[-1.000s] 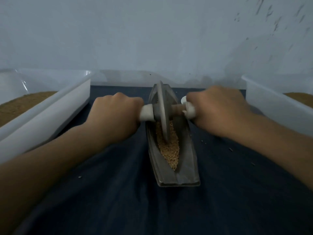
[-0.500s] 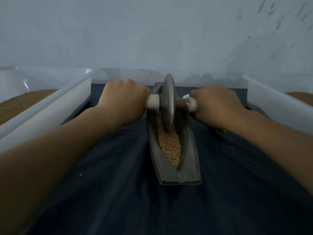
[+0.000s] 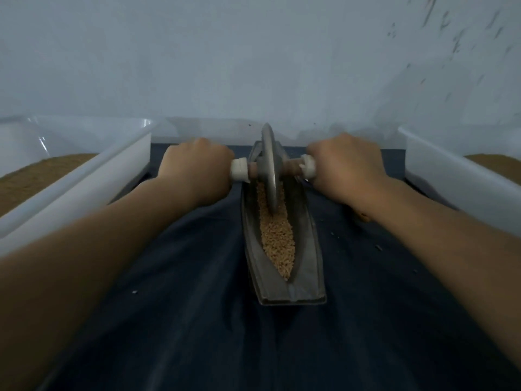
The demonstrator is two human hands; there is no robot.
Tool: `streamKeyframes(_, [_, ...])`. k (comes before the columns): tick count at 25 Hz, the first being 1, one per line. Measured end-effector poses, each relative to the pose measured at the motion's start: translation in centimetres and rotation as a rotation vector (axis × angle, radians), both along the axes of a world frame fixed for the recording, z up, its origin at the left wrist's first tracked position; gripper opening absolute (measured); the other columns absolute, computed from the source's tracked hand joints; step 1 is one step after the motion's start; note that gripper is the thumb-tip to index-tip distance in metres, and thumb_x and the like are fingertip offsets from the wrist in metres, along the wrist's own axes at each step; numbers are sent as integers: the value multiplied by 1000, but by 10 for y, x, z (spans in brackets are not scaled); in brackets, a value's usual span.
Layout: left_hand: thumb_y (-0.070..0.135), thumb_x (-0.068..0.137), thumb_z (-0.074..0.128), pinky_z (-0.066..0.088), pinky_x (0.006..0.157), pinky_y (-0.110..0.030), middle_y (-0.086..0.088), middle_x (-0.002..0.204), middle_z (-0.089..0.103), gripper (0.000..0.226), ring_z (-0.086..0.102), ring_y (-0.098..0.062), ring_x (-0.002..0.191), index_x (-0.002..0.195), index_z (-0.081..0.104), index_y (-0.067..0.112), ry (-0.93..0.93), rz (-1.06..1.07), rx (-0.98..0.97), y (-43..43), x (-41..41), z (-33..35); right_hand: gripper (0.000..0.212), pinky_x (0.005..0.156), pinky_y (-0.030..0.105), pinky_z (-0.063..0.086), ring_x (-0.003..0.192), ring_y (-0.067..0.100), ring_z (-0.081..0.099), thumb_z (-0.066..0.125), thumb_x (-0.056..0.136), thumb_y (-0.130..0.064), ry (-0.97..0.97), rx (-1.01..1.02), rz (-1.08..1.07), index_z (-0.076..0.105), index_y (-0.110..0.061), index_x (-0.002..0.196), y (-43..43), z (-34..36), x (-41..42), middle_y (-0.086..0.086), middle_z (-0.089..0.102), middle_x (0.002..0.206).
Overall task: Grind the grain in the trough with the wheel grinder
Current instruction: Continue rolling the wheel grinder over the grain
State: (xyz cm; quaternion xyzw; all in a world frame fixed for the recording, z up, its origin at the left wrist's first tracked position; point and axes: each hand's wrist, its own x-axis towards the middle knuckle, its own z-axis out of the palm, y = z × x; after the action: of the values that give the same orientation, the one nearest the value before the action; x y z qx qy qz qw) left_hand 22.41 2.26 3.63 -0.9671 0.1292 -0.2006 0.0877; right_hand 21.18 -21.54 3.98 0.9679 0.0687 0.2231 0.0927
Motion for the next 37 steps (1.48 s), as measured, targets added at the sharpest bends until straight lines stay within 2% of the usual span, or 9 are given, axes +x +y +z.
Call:
streamKeyframes(2, [39, 75, 66, 34, 50, -28, 6, 64, 47, 11, 44, -20, 53, 81, 60, 32, -187, -105, 61, 17, -28, -13, 16, 45, 23, 31, 50, 14, 43, 64, 77, -40, -122, -71, 116, 52, -29, 74, -13, -10, -27, -10, 45, 61])
streamKeyframes(5, [37, 60, 70, 14, 47, -15, 7, 49, 37, 23, 27, -18, 38, 65, 48, 31, -334, -204, 102, 29, -51, -13, 26, 50, 15, 6, 44, 5, 8, 59, 61, -47, -312, -73, 175, 40, -29, 66, -27, -23, -64, -14, 13, 52])
streamKeyframes(10, [31, 90, 56, 37, 55, -32, 1, 73, 50, 8, 50, -23, 63, 88, 62, 27, -151, 39, 17, -6, -7, -10, 22, 53, 26, 31, 61, 24, 49, 70, 82, -34, -87, 8, -9, 49, -28, 77, 5, -10, -7, -2, 55, 71])
streamKeyframes(13, [30, 93, 55, 39, 60, -35, 0, 81, 52, 10, 54, -24, 72, 96, 63, 25, -59, 44, -12, -8, -2, -3, 19, 61, 30, 37, 73, 24, 52, 68, 87, -35, 43, 42, -11, 52, -27, 82, 10, 5, 9, 2, 62, 86])
streamKeyframes(19, [25, 63, 69, 10, 47, -17, 7, 52, 25, 23, 19, -17, 41, 65, 47, 28, -295, -189, 69, 22, -52, -12, 39, 47, 14, 5, 44, -1, 9, 75, 59, -36, -258, -83, 125, 37, -29, 63, -17, -23, -64, -14, 15, 51])
streamKeyframes(25, [33, 91, 60, 41, 62, -35, -5, 89, 59, 18, 58, -26, 74, 105, 66, 24, -68, 25, 61, -14, 8, 7, 9, 58, 29, 35, 72, 23, 51, 65, 90, -35, 31, 124, -5, 64, -26, 92, 11, -4, 13, -2, 52, 76])
streamKeyframes(28, [33, 89, 60, 38, 58, -34, 2, 75, 47, 12, 49, -21, 64, 98, 64, 27, -70, -25, 87, -9, -4, 6, 14, 54, 28, 34, 65, 21, 50, 65, 89, -36, -23, 66, 28, 56, -27, 83, 2, -8, 0, -5, 51, 71])
streamKeyframes(33, [32, 56, 75, 9, 48, -14, 10, 52, 18, 22, 8, -11, 42, 61, 53, 31, -333, -227, 98, 16, -40, -8, 32, 50, 14, 4, 48, -2, 5, 66, 60, -38, -286, -19, 158, 35, -28, 64, -21, -29, -53, -15, 10, 54])
streamKeyframes(37, [32, 85, 63, 35, 52, -31, 0, 71, 51, 6, 53, -25, 59, 89, 65, 28, -180, -37, 59, -10, -2, -5, 11, 52, 25, 29, 58, 20, 50, 64, 87, -37, -101, 36, -33, 59, -29, 82, 7, -18, -8, -6, 47, 67])
